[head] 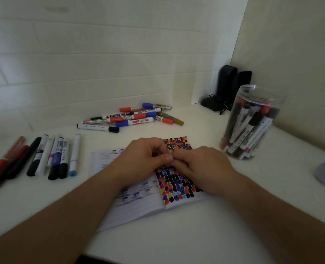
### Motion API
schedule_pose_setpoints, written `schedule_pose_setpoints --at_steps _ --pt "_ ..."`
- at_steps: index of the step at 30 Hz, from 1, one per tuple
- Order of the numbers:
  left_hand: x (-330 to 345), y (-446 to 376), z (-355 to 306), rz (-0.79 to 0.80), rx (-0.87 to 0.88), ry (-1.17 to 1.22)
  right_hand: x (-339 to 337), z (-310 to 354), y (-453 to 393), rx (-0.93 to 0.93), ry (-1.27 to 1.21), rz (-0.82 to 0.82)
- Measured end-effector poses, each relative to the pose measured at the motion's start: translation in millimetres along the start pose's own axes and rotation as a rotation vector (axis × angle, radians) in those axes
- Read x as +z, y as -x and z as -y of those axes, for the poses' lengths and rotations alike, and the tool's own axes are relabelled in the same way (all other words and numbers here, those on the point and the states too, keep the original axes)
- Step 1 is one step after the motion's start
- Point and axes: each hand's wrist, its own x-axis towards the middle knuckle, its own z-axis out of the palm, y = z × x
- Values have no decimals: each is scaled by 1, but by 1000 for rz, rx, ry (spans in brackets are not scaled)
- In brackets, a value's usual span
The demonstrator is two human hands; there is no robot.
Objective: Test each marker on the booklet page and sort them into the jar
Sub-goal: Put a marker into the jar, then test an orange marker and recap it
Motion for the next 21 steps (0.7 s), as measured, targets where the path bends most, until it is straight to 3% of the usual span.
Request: schedule_pose_setpoints --at_steps 4,7,8,10,12,13,16,21 --pt "2 -1 1 -35 4 34 -14 1 -1 133 -83 145" --pt "3 -1 3 -79 -13 16 -30 -13 1 367 -376 228" --pt "3 -1 3 -71 -14 13 -36 -24 3 414 -541 187" --pt "3 1 2 -22 -1 -25 -55 -46 7 457 -1107 143" --pt "4 1 1 31 22 -90 -74 -63 14 352 -1674 168" --pt "4 1 0 49 32 -113 -79 -66 18 273 -1780 159" --pt "6 -1 -2 94 65 -187 -76 -66 23 134 -1714 200" --pt "7 -3 -3 131 98 -244 -39 -37 30 226 -1512 192"
